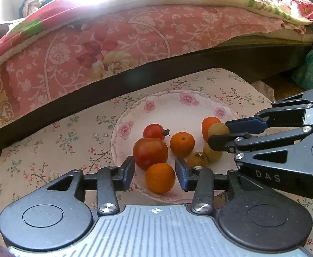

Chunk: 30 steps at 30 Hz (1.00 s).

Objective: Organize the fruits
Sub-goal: 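Open both grippers to drop the orange and tan fruit onto the plate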

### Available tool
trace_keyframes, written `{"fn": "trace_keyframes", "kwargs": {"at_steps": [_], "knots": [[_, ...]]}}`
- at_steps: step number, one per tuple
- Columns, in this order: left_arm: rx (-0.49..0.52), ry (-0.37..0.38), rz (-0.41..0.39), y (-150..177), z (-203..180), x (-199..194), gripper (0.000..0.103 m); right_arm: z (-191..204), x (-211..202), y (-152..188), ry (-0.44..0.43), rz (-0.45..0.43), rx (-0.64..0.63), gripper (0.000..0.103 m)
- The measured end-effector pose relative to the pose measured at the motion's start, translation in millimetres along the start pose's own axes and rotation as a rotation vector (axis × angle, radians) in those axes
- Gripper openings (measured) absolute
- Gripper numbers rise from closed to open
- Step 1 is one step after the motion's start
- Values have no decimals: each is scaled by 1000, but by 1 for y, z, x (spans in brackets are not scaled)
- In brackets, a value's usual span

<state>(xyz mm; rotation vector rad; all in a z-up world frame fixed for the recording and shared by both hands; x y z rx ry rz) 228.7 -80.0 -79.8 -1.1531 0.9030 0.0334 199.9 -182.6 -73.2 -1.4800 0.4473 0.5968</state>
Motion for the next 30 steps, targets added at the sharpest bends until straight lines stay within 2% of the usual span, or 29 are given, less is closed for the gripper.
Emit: {"fn": "trace_keyframes", "kwargs": {"at_steps": [12, 19, 30], "knots": [[-6, -10, -3, -4, 2, -2, 54, -2, 1, -1, 3, 0, 7, 27], [-12, -17, -17, -8, 3, -5, 60, -4, 1, -2, 13, -4, 18, 27], [-20, -32, -33, -11, 5, -9, 63, -8, -4, -6, 20, -19, 31, 31]]}}
Point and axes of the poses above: each gripper's, at about its wrist camera, not at the fingertips, and x roughly the way its jaws point, z to its left, y to its underside, the point moved 8 cm from there along x, roughly the way its jaws point, and after that the axes turned 6 degrees about -z, right-handed, at the moved point
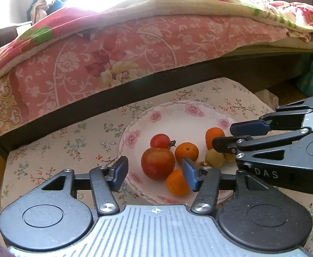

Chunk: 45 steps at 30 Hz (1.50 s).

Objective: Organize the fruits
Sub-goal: 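Open both grippers to drop the orange and tan fruit onto the plate, then grasp a red cherry tomato with the left gripper while the right grasps another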

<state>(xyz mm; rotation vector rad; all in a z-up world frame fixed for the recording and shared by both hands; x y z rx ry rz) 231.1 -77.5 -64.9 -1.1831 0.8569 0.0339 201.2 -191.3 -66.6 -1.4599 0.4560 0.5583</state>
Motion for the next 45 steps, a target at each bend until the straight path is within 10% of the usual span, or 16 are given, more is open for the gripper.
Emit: {"fn": "trace_keyframes", "kwargs": {"at_steps": [23, 45], "knots": [[76, 71, 36, 34, -27, -50, 70, 9, -61, 38, -79, 60, -81, 31], [167, 185, 93, 65, -44, -37, 70, 35, -20, 68, -213, 189, -85, 30]]}}
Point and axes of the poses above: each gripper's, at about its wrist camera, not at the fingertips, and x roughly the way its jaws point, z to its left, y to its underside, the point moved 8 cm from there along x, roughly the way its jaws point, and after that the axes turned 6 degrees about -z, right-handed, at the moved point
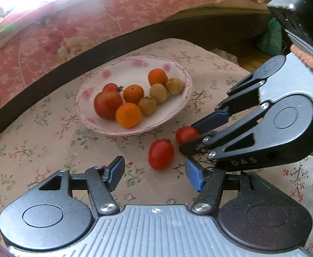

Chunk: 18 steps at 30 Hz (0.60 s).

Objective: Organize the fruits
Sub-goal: 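Grasp a red cherry tomato with the left gripper while the right grasps another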

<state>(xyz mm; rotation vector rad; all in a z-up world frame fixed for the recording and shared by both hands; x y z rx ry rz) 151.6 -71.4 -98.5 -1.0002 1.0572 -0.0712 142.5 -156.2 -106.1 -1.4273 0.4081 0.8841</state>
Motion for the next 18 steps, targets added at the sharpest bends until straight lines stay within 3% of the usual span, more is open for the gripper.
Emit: {"fn": "trace_keyframes", "kwargs": {"at_steps": [2, 9, 18], "knots": [[-3, 12, -2, -2, -3, 5, 67, -4, -3, 1, 12, 4, 8, 30], [-23, 4, 24, -2, -5, 20, 40, -21, -16, 5, 63, 3, 28, 30], [-66, -33, 28, -4, -3, 24, 36, -20, -20, 13, 74, 10, 21, 30]]}}
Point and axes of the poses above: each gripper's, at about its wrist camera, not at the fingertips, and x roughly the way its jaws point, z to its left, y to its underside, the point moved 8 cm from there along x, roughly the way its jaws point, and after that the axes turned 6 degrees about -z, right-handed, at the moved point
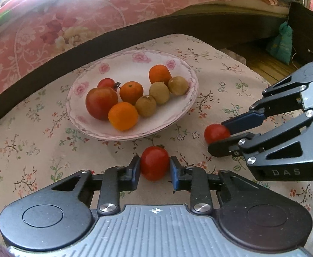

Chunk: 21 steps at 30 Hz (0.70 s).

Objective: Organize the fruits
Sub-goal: 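Grasp a red cherry tomato with the left gripper while the right grasps another, then carry both cherry tomatoes over the white plate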

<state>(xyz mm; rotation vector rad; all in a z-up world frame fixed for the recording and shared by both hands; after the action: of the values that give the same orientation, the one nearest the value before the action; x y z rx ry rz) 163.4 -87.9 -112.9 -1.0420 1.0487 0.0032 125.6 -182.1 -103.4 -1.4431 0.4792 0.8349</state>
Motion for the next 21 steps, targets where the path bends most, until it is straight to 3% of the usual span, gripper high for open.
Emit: {"fn": "trace_keyframes", "kwargs": {"at_steps": [13, 21], "knots": [[-32, -12, 5, 8, -11, -24, 36, 3, -18, 8, 34, -6, 0, 30], [-61, -36, -54, -16, -5, -33, 36, 6, -27, -13, 44, -57, -1, 30]]}}
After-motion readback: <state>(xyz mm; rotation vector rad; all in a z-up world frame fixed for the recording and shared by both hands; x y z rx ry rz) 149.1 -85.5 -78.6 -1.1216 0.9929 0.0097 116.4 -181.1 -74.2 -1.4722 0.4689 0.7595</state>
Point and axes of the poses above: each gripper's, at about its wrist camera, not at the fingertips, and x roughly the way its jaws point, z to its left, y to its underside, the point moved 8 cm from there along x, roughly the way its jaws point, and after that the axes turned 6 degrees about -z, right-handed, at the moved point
